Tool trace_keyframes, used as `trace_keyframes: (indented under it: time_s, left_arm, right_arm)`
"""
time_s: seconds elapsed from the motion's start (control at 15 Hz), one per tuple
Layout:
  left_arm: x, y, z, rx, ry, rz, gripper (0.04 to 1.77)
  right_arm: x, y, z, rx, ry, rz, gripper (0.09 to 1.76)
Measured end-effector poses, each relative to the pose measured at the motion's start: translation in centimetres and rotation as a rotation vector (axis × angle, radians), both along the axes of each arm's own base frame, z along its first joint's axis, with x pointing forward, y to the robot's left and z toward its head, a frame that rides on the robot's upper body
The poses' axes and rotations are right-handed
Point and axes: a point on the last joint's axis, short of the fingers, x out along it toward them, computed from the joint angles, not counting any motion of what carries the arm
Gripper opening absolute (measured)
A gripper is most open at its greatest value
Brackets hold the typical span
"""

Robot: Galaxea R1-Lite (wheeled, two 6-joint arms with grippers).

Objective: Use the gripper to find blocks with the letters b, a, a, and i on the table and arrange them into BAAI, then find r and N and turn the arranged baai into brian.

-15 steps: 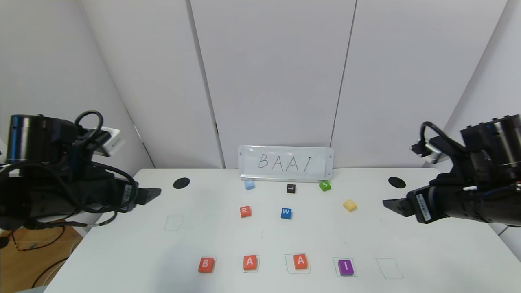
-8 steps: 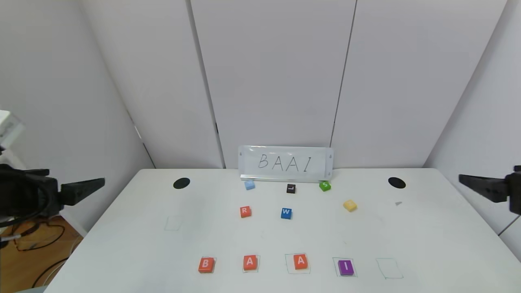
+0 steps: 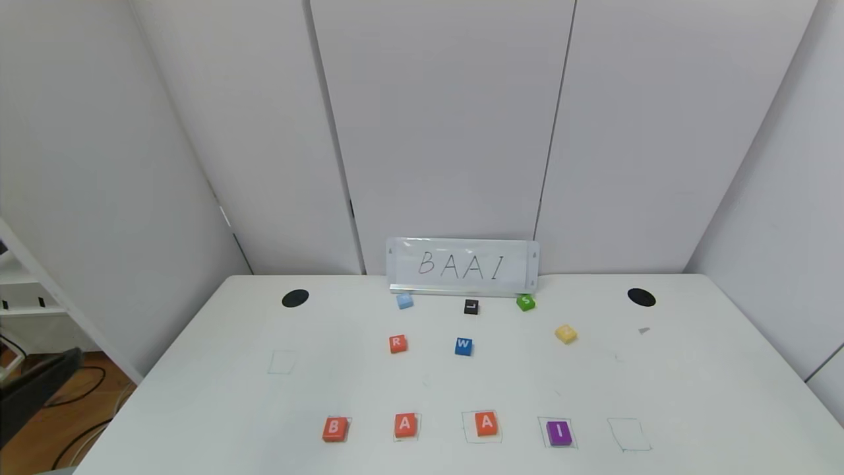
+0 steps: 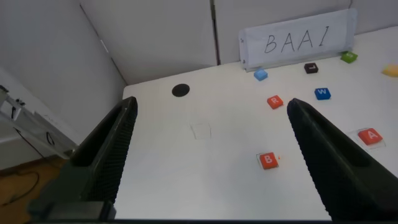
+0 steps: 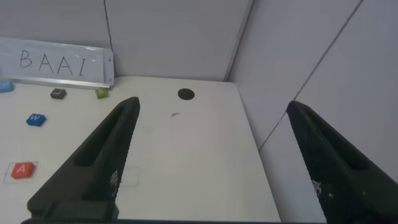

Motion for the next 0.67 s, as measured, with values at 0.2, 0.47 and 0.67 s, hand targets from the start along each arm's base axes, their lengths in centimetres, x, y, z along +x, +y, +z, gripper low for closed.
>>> trace_keyframes:
  time_s: [0.2, 0.47, 0.67]
  left_arm:
    - [-2.4, -0.9, -0.9, 0.015, -0.048, -0.092, 1.72]
    - [-5.8, -1.5, -2.1, 0.024, -0.082, -0.189, 1.72]
    - [-8.4, -1.5, -3.0, 0.026, -0.146, -0.191, 1.72]
  right_arm:
    - [-4.3, -0.1, -1.6, -0.058, -0.089, -0.013, 1.7]
    - [-7.5, 0.0, -4.1, -0.124, -0.191, -0.035, 1.7]
    - [-8.7, 0.0, -6.1, -0.13, -0.287, -0.031, 1.7]
